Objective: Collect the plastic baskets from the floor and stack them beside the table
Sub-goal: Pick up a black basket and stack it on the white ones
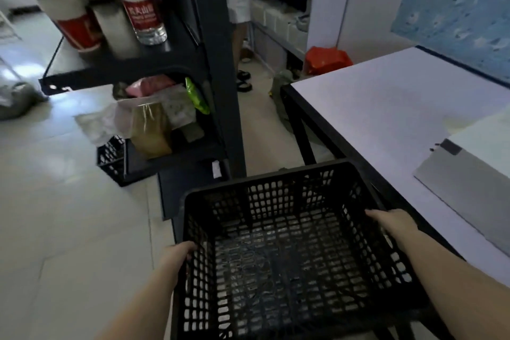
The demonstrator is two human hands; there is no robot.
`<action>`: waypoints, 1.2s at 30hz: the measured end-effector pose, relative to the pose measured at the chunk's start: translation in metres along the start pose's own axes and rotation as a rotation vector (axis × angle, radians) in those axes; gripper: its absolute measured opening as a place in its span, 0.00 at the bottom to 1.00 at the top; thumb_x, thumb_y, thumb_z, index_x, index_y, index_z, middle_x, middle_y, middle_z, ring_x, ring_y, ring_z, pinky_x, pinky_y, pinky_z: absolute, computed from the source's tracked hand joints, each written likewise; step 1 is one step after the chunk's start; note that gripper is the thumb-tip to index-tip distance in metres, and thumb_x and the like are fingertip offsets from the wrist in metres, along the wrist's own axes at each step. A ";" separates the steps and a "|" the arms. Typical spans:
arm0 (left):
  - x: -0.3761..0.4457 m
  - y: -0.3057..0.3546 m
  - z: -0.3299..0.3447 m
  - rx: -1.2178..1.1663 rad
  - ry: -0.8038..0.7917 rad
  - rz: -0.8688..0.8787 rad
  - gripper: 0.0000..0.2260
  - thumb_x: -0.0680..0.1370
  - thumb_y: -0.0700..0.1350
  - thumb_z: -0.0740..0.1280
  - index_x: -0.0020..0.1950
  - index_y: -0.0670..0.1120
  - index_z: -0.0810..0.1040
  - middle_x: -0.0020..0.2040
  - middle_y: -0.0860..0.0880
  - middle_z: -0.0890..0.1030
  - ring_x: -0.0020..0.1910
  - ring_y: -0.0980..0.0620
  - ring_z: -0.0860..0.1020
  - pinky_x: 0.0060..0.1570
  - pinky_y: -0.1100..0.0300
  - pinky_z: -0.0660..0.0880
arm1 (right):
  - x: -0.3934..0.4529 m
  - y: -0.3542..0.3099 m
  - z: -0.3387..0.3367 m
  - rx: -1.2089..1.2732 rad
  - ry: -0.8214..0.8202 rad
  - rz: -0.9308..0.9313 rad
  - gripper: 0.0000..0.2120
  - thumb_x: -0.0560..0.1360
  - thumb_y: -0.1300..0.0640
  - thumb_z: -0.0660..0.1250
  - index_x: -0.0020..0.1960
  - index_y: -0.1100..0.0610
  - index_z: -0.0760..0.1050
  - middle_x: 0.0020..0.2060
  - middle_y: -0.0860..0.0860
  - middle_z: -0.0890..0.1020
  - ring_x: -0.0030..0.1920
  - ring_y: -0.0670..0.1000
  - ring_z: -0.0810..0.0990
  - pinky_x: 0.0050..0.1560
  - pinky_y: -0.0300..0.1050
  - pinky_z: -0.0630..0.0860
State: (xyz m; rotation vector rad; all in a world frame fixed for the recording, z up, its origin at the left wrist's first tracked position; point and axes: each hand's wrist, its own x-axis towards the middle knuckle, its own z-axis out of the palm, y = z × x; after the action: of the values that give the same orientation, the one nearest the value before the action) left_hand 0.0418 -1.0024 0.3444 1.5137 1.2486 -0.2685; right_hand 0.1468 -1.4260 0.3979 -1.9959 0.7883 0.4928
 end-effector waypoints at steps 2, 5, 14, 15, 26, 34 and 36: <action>-0.011 -0.007 0.008 0.019 0.029 -0.012 0.09 0.71 0.38 0.69 0.32 0.37 0.73 0.29 0.42 0.73 0.26 0.48 0.70 0.32 0.59 0.69 | 0.018 -0.007 -0.004 -0.065 -0.027 -0.026 0.33 0.72 0.50 0.71 0.67 0.71 0.68 0.52 0.63 0.78 0.48 0.59 0.76 0.46 0.48 0.75; -0.024 -0.012 0.021 0.044 0.063 -0.014 0.09 0.70 0.39 0.70 0.31 0.39 0.74 0.30 0.42 0.74 0.29 0.47 0.72 0.38 0.56 0.70 | 0.039 -0.012 -0.012 -0.146 -0.054 -0.045 0.26 0.72 0.51 0.70 0.59 0.70 0.73 0.50 0.64 0.77 0.51 0.62 0.77 0.52 0.50 0.73; -0.048 -0.012 0.047 0.078 0.051 -0.004 0.08 0.70 0.40 0.69 0.45 0.37 0.76 0.36 0.42 0.76 0.36 0.44 0.75 0.41 0.54 0.75 | 0.066 -0.016 -0.029 -0.252 -0.056 -0.068 0.30 0.73 0.50 0.69 0.66 0.70 0.70 0.63 0.66 0.75 0.59 0.65 0.76 0.56 0.51 0.73; -0.050 -0.012 0.051 0.089 0.043 -0.007 0.08 0.71 0.40 0.69 0.45 0.37 0.76 0.36 0.42 0.76 0.35 0.45 0.75 0.40 0.55 0.75 | 0.067 -0.015 -0.032 -0.263 -0.053 -0.061 0.30 0.73 0.50 0.69 0.66 0.70 0.70 0.63 0.66 0.75 0.59 0.64 0.76 0.54 0.50 0.73; -0.070 -0.013 0.068 0.139 0.141 0.085 0.04 0.72 0.38 0.67 0.44 0.39 0.74 0.34 0.45 0.76 0.32 0.48 0.74 0.32 0.60 0.71 | 0.068 -0.004 -0.038 -0.466 -0.109 -0.111 0.23 0.75 0.55 0.65 0.62 0.71 0.73 0.59 0.66 0.77 0.49 0.59 0.75 0.42 0.44 0.67; -0.079 -0.011 0.074 0.222 0.172 0.084 0.04 0.73 0.38 0.66 0.40 0.40 0.72 0.32 0.46 0.74 0.32 0.49 0.72 0.35 0.58 0.68 | 0.068 -0.002 -0.038 -0.479 -0.075 -0.087 0.10 0.73 0.58 0.65 0.41 0.65 0.69 0.36 0.56 0.73 0.39 0.55 0.73 0.41 0.43 0.70; -0.086 -0.007 0.075 0.245 0.180 0.082 0.07 0.73 0.38 0.65 0.35 0.42 0.71 0.31 0.46 0.73 0.32 0.50 0.72 0.36 0.58 0.67 | 0.072 -0.005 -0.033 -0.563 -0.065 -0.073 0.13 0.66 0.53 0.67 0.39 0.63 0.69 0.37 0.56 0.74 0.47 0.57 0.78 0.47 0.45 0.74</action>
State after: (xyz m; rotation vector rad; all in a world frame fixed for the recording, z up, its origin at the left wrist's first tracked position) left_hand 0.0331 -1.1122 0.3743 1.8288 1.3271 -0.2420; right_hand 0.2029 -1.4766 0.3733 -2.4964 0.5704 0.7979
